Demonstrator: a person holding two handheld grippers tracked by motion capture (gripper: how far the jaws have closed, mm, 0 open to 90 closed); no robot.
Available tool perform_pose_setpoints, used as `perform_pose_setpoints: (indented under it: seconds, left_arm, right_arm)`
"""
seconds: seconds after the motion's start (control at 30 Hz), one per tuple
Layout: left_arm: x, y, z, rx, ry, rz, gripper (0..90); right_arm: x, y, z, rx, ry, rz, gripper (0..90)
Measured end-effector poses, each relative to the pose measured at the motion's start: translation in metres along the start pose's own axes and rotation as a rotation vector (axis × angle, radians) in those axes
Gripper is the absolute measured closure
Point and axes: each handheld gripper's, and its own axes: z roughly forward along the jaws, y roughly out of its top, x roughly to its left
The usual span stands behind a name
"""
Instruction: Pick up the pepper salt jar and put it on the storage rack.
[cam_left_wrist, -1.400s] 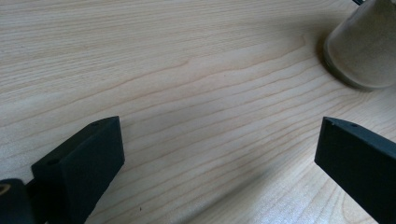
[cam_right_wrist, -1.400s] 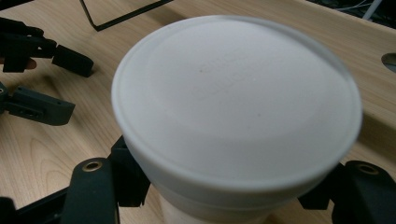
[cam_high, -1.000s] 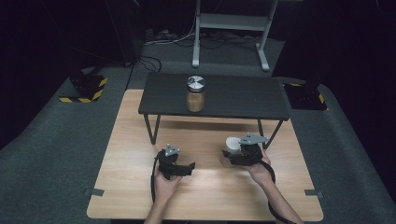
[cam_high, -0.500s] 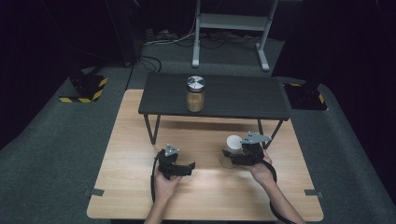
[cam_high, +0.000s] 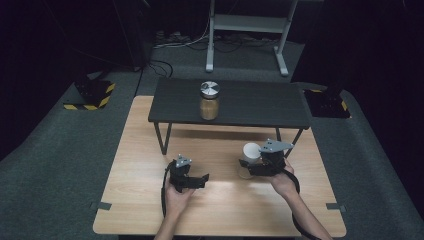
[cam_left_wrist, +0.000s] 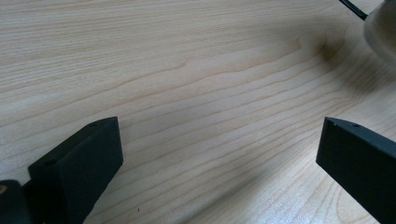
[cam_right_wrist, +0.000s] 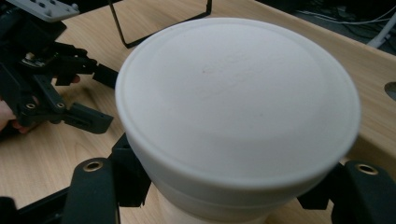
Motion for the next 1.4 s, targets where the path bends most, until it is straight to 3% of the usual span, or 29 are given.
perform_pose_setpoints:
  seconds: [0.53,1.4]
  left_arm:
    - [0.0,0.0,0.0,-0.001,-0.001,-0.002,0.8]
    - [0.0,-0.001,-0.001,-0.005,0.0,0.002,0.8]
  right_arm:
    - [-0.004,0.021,-0.017,-0.004,0.05,-0.031,34.5]
    - [-0.014,0.064,-0.051,-0.061,0.11,-0.08,34.6]
